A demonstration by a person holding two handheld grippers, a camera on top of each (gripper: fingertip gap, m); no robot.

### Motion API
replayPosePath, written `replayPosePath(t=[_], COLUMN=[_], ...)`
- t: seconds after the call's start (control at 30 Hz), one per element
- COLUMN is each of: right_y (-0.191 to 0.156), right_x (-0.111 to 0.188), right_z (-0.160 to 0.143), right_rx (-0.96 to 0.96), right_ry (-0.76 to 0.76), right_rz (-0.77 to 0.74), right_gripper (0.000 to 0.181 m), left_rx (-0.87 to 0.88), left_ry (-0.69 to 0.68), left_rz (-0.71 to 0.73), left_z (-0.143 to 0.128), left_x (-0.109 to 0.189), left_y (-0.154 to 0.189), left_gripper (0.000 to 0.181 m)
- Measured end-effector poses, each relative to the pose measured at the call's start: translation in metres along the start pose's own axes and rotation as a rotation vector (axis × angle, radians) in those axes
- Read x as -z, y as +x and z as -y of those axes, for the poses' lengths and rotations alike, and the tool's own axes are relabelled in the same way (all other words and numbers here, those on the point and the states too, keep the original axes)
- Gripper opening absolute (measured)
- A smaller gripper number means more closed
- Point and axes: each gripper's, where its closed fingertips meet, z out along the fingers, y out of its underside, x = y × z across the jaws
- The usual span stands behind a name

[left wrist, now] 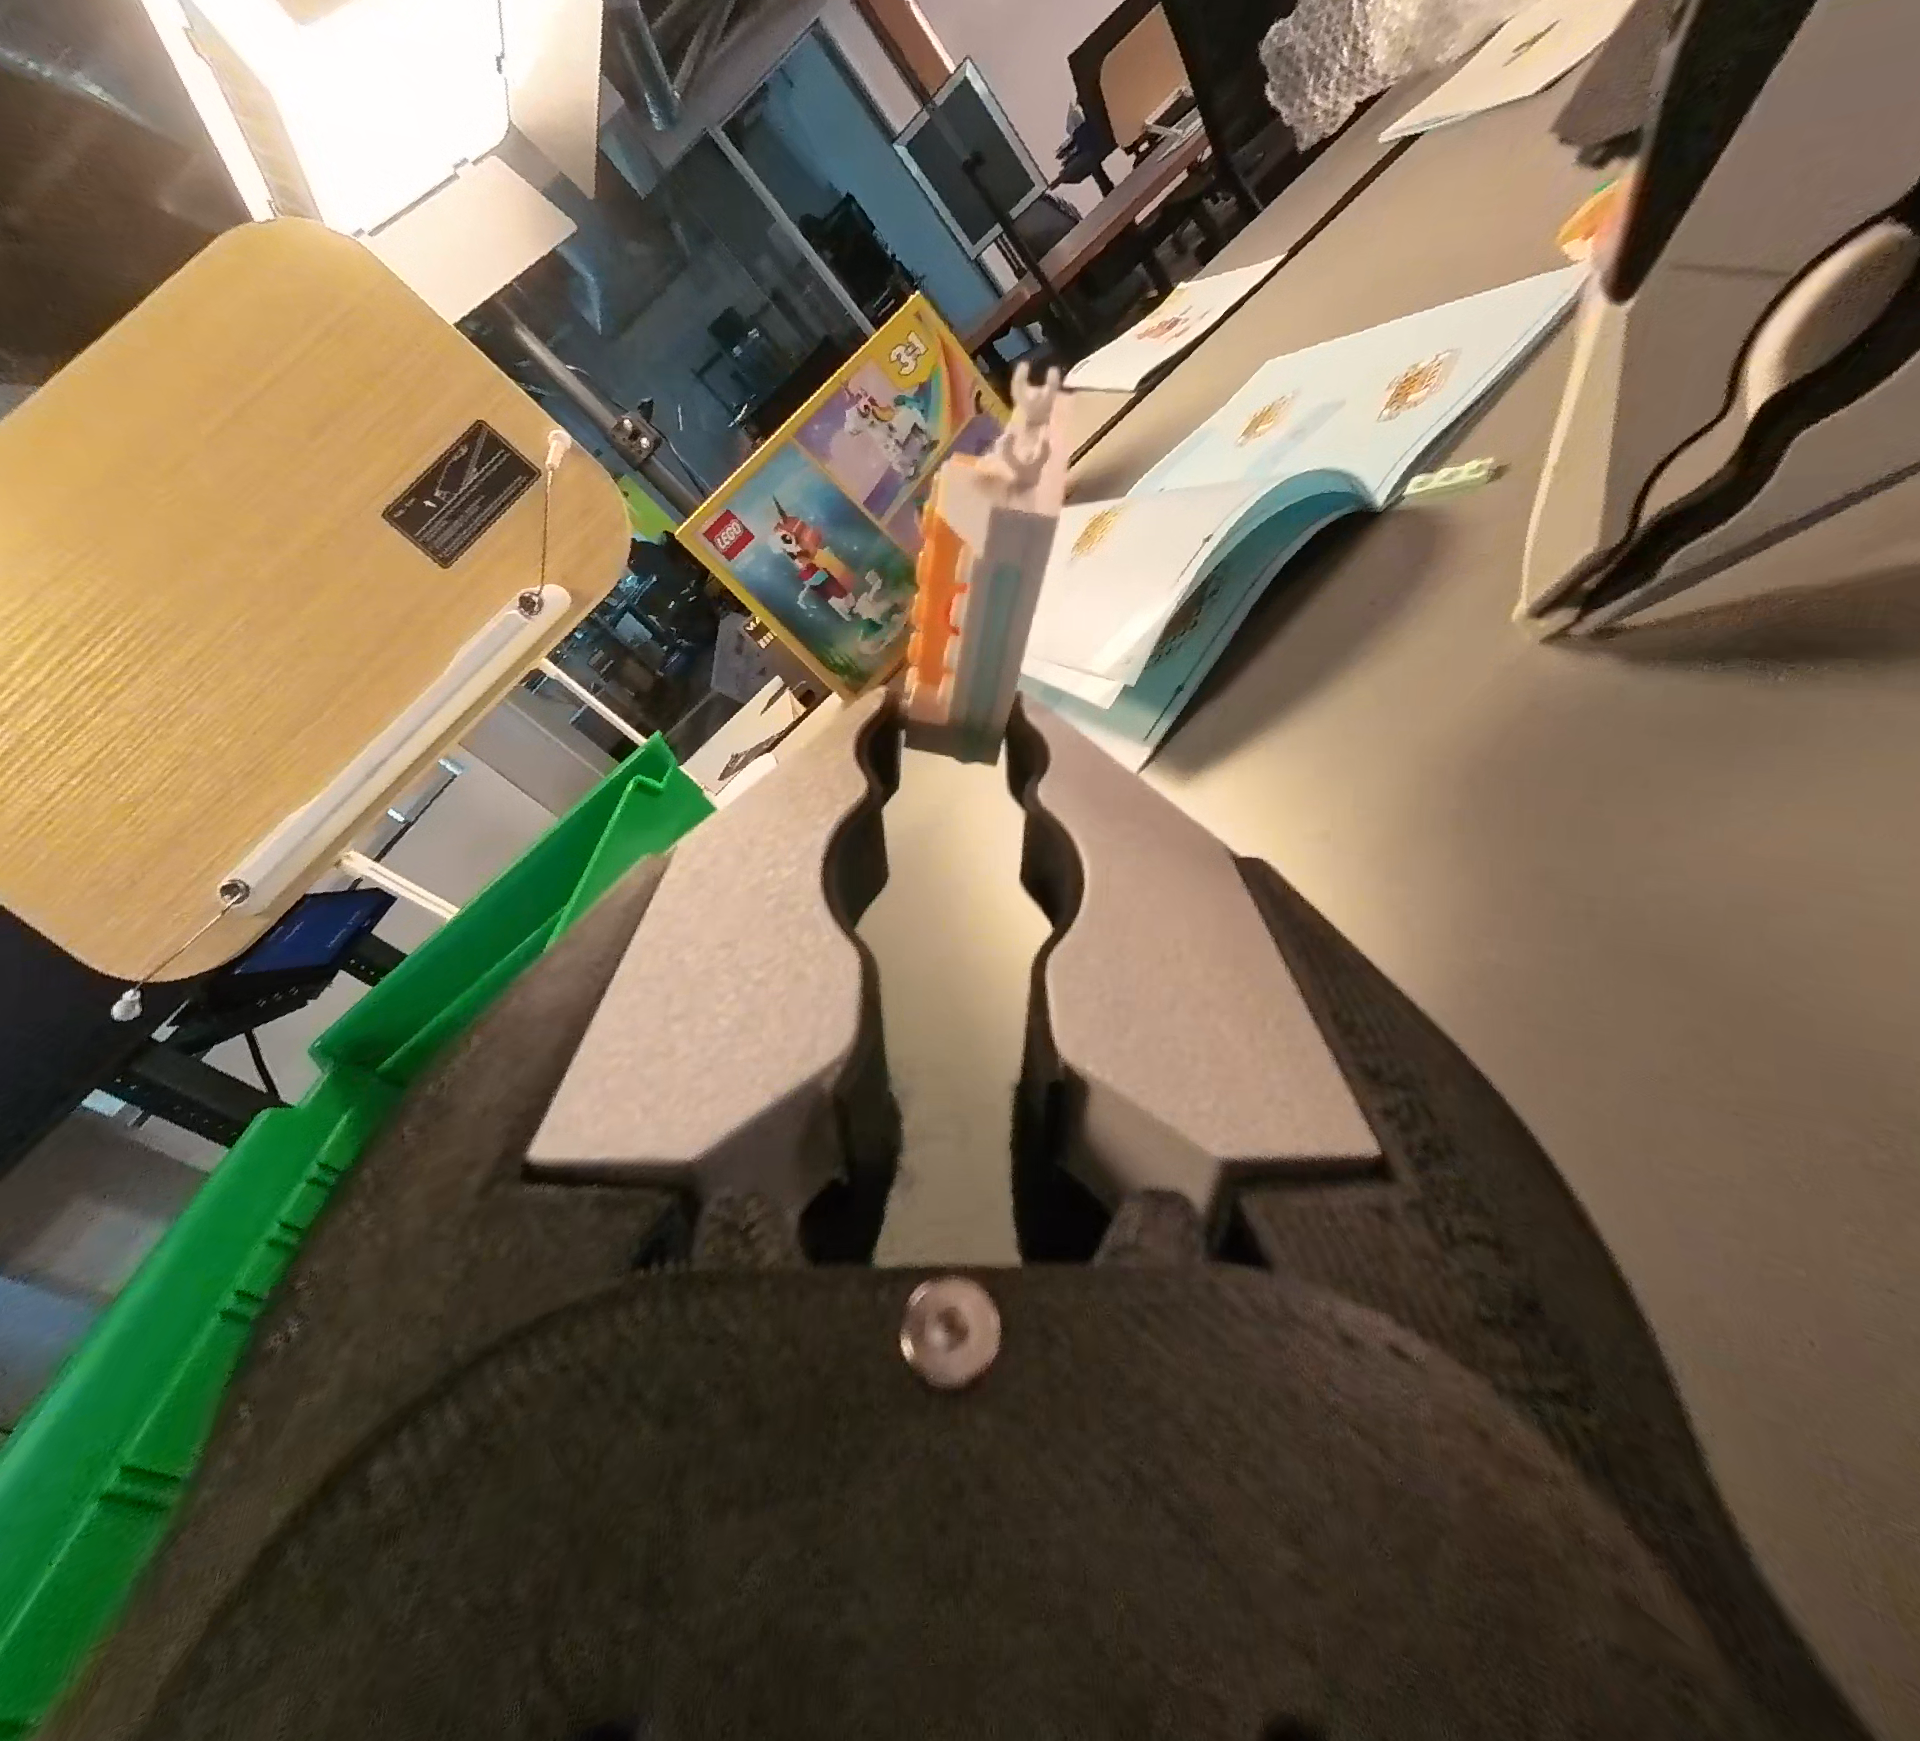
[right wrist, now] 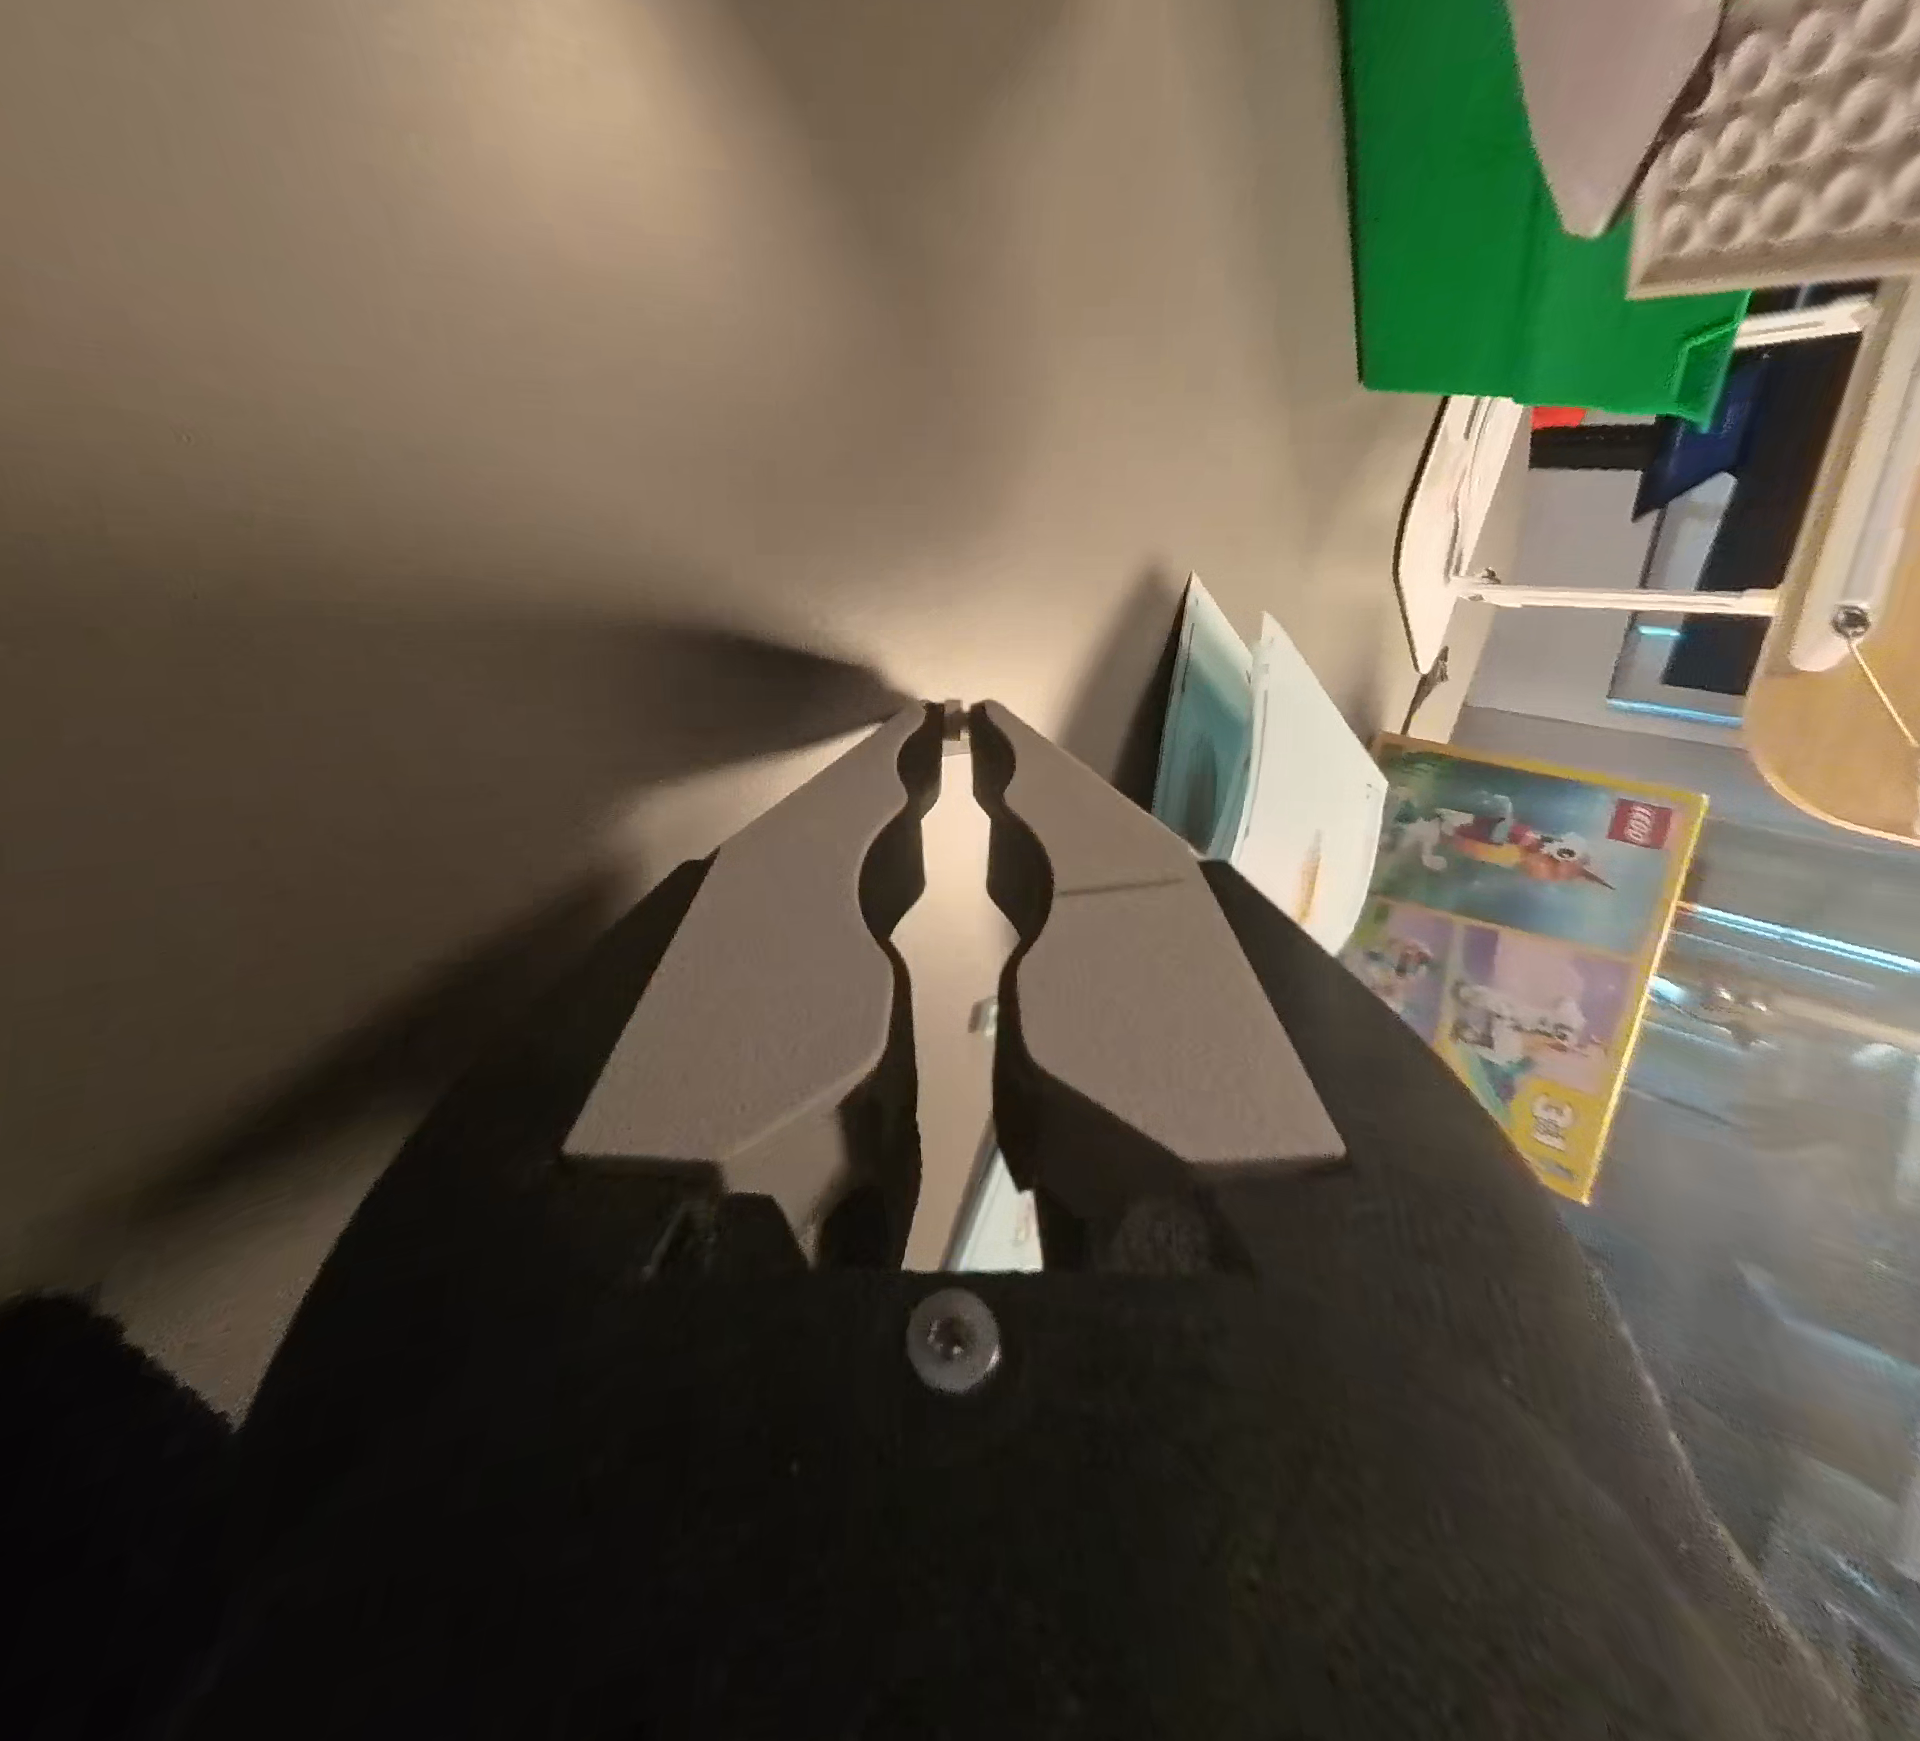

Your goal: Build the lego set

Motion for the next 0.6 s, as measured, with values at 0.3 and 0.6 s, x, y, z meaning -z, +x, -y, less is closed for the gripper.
replayPosePath(t=[0.3, 0.6], right_y=[-0.006, -0.01], right_x=[0.005, 0.007], right_z=[-0.007, -0.003], right_rx=[0.172, 0.258], right_ry=[-0.181, -0.234], right_rz=[-0.037, -0.009], right_gripper=[0.003, 0.005], left_rx=[-0.115, -0.161], left_ry=[0.004, -0.003], left_rz=[-0.054, -0.054], left_z=[0.006, 0.006], left_x=[-0.001, -0.002], left_y=[0.021, 0.026], left_gripper=[0.019, 0.019])
